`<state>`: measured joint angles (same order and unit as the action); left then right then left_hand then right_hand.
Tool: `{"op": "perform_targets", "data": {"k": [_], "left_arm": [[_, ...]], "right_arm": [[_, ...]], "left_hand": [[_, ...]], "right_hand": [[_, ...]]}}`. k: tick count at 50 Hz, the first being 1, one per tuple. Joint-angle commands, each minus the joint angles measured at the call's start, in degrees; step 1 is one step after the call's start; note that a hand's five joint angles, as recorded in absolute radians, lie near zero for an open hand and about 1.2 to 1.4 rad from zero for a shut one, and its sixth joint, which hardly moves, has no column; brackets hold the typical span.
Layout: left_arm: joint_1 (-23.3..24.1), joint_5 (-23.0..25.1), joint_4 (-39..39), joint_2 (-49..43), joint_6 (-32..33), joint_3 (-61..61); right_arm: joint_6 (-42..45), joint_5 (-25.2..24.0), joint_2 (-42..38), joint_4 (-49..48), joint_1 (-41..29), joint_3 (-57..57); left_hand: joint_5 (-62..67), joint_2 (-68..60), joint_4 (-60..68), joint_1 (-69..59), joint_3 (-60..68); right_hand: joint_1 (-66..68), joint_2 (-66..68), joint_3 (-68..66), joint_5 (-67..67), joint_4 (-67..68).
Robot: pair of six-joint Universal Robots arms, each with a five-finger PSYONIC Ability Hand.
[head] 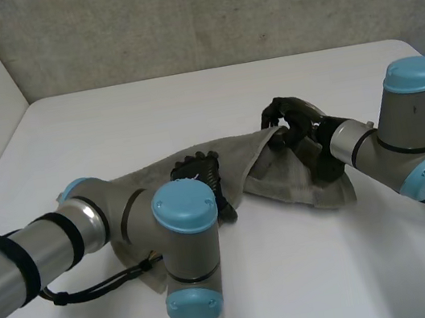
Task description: Fold the towel.
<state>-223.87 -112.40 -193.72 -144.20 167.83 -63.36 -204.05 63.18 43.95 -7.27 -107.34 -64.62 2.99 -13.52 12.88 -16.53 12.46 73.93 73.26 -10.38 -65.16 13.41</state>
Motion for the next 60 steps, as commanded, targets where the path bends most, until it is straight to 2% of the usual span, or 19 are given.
{"op": "perform_targets", "data": {"k": [1, 6, 13, 20, 26, 35, 40, 45, 52, 54, 60], "left_arm": [[-0.1, -0.9, -0.2, -1.1, 0.0, 0.6], [-0.2, -1.0, -0.2, -0.7, 0.0, 0.6], [-0.2, -1.6, -0.2, 0.3, 0.0, 0.6], [-0.1, -3.7, -0.2, 0.9, 0.0, -0.2], [-0.1, -4.1, -0.3, 0.7, 0.0, -0.2], [-0.5, -7.1, -0.3, 3.7, 3.6, -2.4], [-3.1, -7.7, -1.7, 8.1, 6.7, -6.3], [-8.0, -7.7, -6.5, 14.1, 10.4, -12.2], [-11.9, -7.3, -7.2, 18.6, 13.1, -17.0], [-13.5, -6.7, -6.9, 20.4, 13.2, -19.1], [-14.4, -5.4, -6.8, 23.0, 13.2, -22.2]], "right_arm": [[-0.5, 0.5, 6.9, -1.3, -0.9, -4.1], [-2.5, 1.0, 12.2, -4.6, -1.5, -7.2], [-7.1, 1.0, 14.9, -5.9, -1.7, -9.8], [-9.2, 4.4, 19.0, -8.4, -2.3, -13.8], [-11.6, 4.4, 22.6, -9.3, -2.3, -15.4], [-12.5, 4.1, 25.4, -9.3, -1.6, -17.2], [-12.3, 3.7, 26.3, -9.3, -1.5, -19.0], [-11.6, 2.1, 27.3, -9.3, -1.4, -21.2], [-8.8, -0.3, 28.9, -9.5, 0.2, -23.6], [-5.7, -1.6, 29.1, -9.5, 1.4, -24.7], [1.3, -3.1, 29.1, -9.2, 2.2, -26.5]], "left_hand": [[-3.0, 3.5, -2.9, 6.5, -2.5], [-3.0, 3.5, -2.9, 6.5, -2.5], [-3.0, 3.5, -2.9, 6.5, -2.5], [-3.0, 3.5, -2.9, 6.5, -2.5], [-3.0, 3.5, -2.9, 6.5, -2.5], [-2.9, 3.5, -2.9, 6.5, -2.5], [-2.9, 3.5, -2.9, 6.5, -2.5], [-3.0, 3.5, -2.9, 6.5, -2.5], [-3.0, 3.5, -2.9, 6.5, -2.5], [-3.0, 3.5, -2.9, 6.5, -2.5], [-3.0, 3.5, -2.9, 6.5, -2.5]], "right_hand": [[6.1, 6.7, 0.4, -4.8, -3.4], [6.1, 6.7, 0.4, -4.8, -3.4], [6.1, 6.7, 0.4, -4.8, -3.4], [6.1, 6.7, 0.4, -4.8, -3.4], [6.1, 6.7, 0.4, -4.8, -3.4], [6.1, 6.7, 0.4, -4.8, -3.4], [6.1, 6.7, 0.4, -4.8, -3.4], [6.1, 6.7, 0.4, -4.8, -3.4], [6.1, 6.7, 0.4, -4.8, -3.4], [6.1, 6.7, 0.4, -4.8, -3.4], [6.1, 6.7, 0.4, -4.8, -3.4]]}}
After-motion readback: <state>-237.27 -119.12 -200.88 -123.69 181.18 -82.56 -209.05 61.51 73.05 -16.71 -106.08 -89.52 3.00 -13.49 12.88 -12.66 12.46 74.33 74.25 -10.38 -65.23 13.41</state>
